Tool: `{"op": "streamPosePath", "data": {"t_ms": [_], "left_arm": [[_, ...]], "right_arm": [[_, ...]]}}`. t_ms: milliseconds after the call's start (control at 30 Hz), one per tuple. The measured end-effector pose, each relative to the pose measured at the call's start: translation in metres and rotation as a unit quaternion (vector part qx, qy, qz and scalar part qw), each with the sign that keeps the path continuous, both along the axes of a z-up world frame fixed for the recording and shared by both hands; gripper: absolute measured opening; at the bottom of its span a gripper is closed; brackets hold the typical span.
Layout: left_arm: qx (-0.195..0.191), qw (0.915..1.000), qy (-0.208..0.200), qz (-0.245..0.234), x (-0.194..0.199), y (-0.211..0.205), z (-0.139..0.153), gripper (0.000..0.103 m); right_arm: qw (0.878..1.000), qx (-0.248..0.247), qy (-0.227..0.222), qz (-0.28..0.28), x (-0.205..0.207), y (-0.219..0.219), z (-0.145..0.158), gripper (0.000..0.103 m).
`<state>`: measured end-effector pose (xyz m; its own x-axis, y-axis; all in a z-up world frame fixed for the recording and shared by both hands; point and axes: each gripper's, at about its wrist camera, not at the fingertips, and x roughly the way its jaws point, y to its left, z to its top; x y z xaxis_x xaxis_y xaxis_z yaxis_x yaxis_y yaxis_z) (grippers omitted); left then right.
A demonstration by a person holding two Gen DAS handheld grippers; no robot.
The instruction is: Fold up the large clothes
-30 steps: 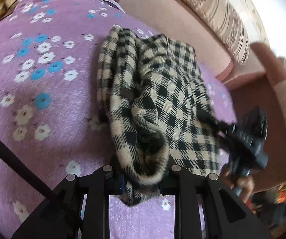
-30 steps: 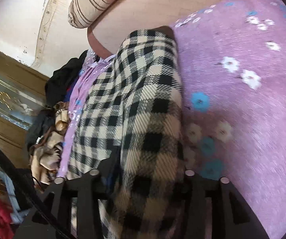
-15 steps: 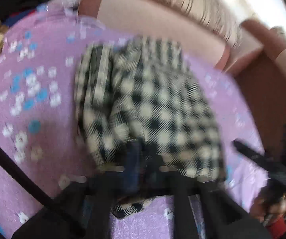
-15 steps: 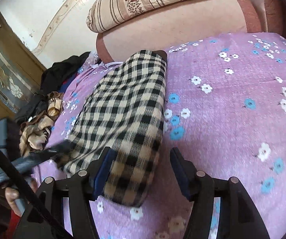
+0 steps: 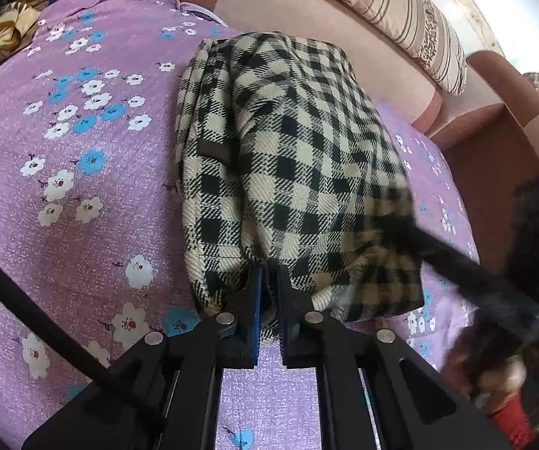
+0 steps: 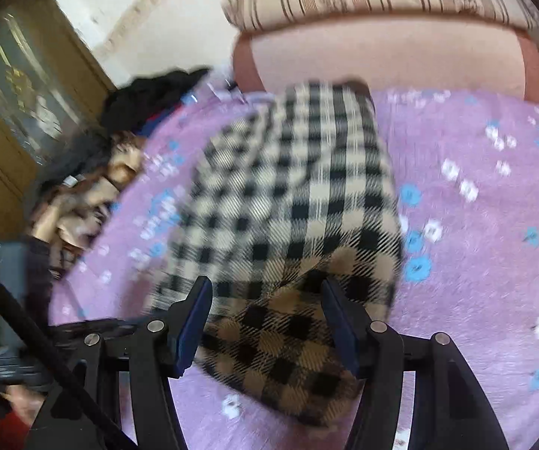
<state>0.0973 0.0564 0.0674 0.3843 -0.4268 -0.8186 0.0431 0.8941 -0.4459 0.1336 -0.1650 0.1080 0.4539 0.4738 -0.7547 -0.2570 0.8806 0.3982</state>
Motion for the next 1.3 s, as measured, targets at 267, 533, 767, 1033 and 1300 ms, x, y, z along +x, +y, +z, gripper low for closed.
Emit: {"op": "streamPosePath", "data": {"t_ms": [267,533,767,1033,1300], "left_arm": [[0.012,0.9998,-0.004,-0.013,0.0,-0.002,0.004,0.011],[0.104,0.9873,-0.119,0.011,-0.036,-0.018,0.042,0.063],[0.173,0.951,-0.252,0.044,-0.095,-0.048,0.085,0.085],[0.233,0.9158,-0.313,0.095,-0.164,-0.067,0.112,0.103],[0.226,0.9262,-0.291,0.081,-0.2,-0.073,0.144,0.103]], "right_arm": [[0.999,-0.046,-0.014,0.009,-0.017,0.002,-0.019,0.065],[0.997,-0.027,-0.036,-0.061,-0.089,-0.042,-0.005,0.071],[0.987,-0.018,-0.04,-0.156,-0.146,-0.108,-0.014,0.071],[0.978,-0.012,-0.054,-0.2,-0.166,-0.139,-0.017,0.072],[0.982,-0.012,-0.055,-0.18,-0.168,-0.122,-0.024,0.074]]}}
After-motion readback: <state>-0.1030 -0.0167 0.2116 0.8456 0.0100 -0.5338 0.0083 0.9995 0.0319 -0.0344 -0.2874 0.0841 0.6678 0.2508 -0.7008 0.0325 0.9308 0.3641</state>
